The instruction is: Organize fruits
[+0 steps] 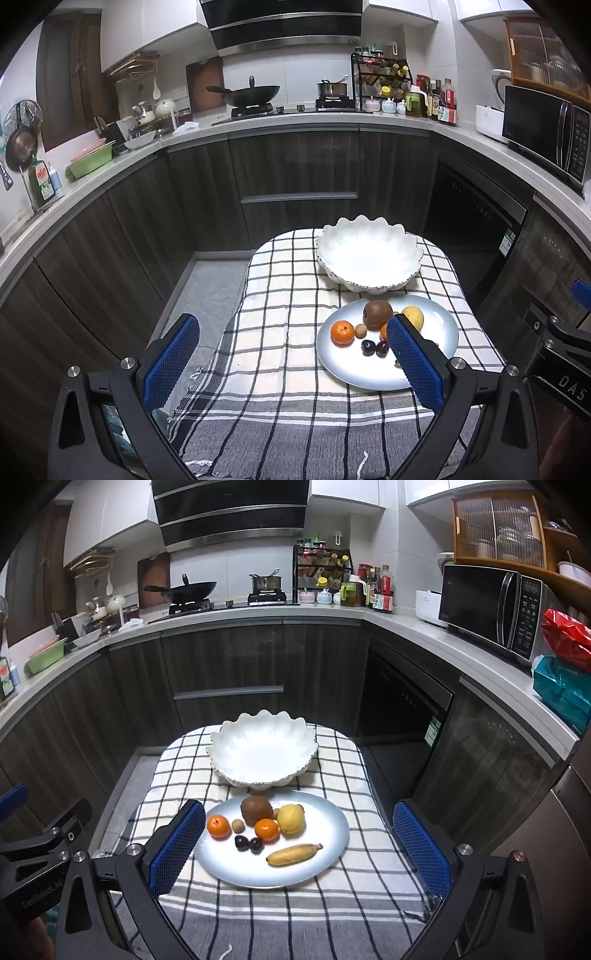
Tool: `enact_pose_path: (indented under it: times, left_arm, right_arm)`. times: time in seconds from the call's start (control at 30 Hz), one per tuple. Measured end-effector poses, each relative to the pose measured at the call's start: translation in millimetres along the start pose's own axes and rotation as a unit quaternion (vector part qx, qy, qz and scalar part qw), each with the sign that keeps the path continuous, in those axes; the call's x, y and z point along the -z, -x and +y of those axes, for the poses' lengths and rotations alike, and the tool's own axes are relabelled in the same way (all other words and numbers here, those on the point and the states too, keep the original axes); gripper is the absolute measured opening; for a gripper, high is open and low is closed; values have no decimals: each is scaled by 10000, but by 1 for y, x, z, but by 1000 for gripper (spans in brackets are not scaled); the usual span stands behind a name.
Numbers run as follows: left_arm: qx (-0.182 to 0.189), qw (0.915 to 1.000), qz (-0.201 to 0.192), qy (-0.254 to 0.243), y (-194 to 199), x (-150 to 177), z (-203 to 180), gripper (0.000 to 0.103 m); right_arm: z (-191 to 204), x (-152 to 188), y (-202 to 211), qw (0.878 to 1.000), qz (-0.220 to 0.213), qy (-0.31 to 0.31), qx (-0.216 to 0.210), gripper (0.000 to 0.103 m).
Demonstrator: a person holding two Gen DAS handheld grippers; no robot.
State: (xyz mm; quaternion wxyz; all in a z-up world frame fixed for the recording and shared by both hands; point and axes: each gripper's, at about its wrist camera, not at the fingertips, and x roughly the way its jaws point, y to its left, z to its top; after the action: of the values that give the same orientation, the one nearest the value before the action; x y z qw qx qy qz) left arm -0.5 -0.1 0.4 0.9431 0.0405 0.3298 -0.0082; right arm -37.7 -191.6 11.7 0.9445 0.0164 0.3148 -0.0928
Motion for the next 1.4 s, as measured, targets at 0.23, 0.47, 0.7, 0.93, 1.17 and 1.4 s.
enact_pose_path:
  times: [0.23, 0.47, 0.7, 0.93, 1.17, 1.4]
  left_arm:
    - [-6, 10000, 3, -5, 1, 1, -2, 103]
    - [-4, 10000, 6, -10, 1, 1, -2, 103]
    - [-10, 10000, 12, -15, -1, 3, -3, 103]
    - [24, 10000, 32, -32, -3, 9, -9, 103]
    - [71, 10000, 55, -33, -5, 10, -12, 103]
    - [88, 9999, 86, -40, -5, 6, -9, 103]
  right_arm:
    - [-1, 0, 0, 10000, -4, 0, -4, 103]
    - [-1, 0, 0, 10000, 2, -4, -10, 103]
    - [-1, 0, 0, 10000, 0, -3, -6, 103]
    - [-2, 0, -1, 10000, 2, -11, -8, 103]
    - [-2, 1, -2, 10000, 7, -16, -14, 103]
    - [-2, 1, -2, 10000, 29, -16, -7, 103]
